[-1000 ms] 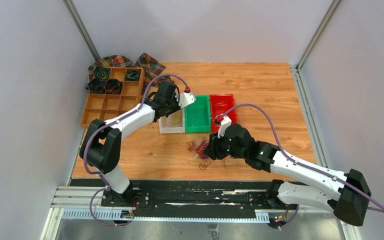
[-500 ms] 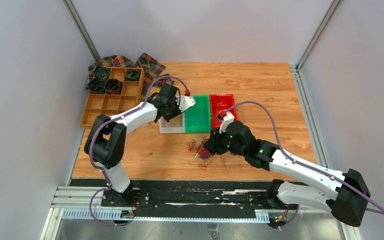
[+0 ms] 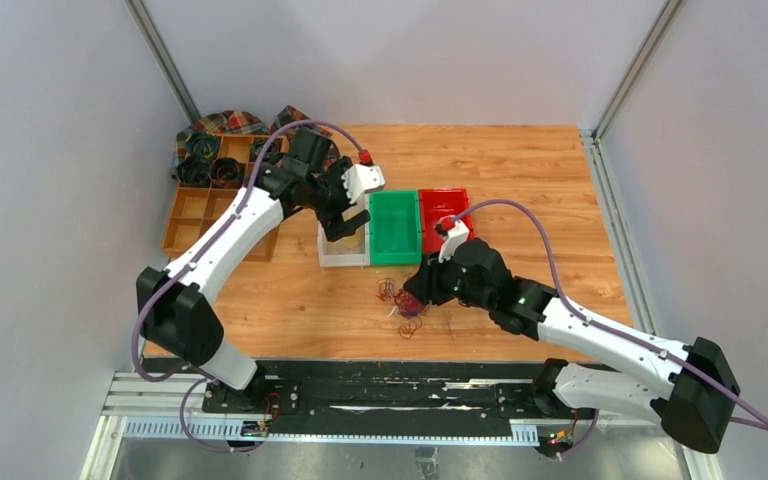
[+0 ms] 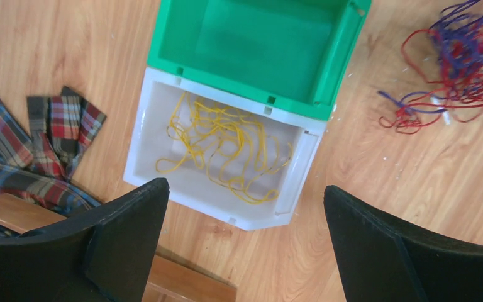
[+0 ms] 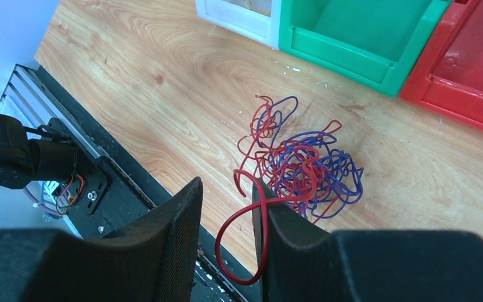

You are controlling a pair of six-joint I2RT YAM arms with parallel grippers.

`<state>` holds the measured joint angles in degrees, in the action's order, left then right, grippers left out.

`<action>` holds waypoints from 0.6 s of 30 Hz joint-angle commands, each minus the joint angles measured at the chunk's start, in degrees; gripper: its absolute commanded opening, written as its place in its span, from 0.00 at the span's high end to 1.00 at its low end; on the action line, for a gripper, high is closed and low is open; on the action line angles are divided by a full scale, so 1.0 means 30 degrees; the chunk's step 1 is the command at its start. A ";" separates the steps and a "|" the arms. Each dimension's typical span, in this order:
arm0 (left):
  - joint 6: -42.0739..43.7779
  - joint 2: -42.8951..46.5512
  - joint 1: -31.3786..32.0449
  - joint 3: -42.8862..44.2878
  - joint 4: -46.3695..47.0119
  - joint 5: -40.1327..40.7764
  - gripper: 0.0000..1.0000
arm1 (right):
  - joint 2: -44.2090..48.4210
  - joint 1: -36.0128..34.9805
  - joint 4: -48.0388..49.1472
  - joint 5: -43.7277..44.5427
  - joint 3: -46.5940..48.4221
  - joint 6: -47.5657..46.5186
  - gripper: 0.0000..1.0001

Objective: Untangle the cables
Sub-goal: Place the cable in the bin, then untie the cable.

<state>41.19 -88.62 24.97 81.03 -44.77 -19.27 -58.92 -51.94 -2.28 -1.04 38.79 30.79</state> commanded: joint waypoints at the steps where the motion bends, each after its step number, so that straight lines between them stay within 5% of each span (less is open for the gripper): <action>1: -0.0567 0.1439 -0.0047 0.1240 -0.2278 -0.3027 0.02 | -0.0104 0.0291 0.0736 -0.0500 0.0810 0.0016 0.64; 10: -0.3712 0.4810 -0.0055 -0.2361 -0.2648 -0.9353 0.07 | -0.1037 0.0293 0.1976 -0.2510 0.2119 0.0715 0.66; 18: -0.3957 0.7846 -0.0062 -0.5697 -0.0883 -0.9192 0.04 | -0.1684 0.0264 0.1948 -0.2596 0.3875 0.1018 0.72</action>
<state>30.89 -68.77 24.88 66.98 -51.13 -45.08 -64.05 -51.90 2.59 -8.73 46.59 33.19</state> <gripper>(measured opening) 0.939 0.290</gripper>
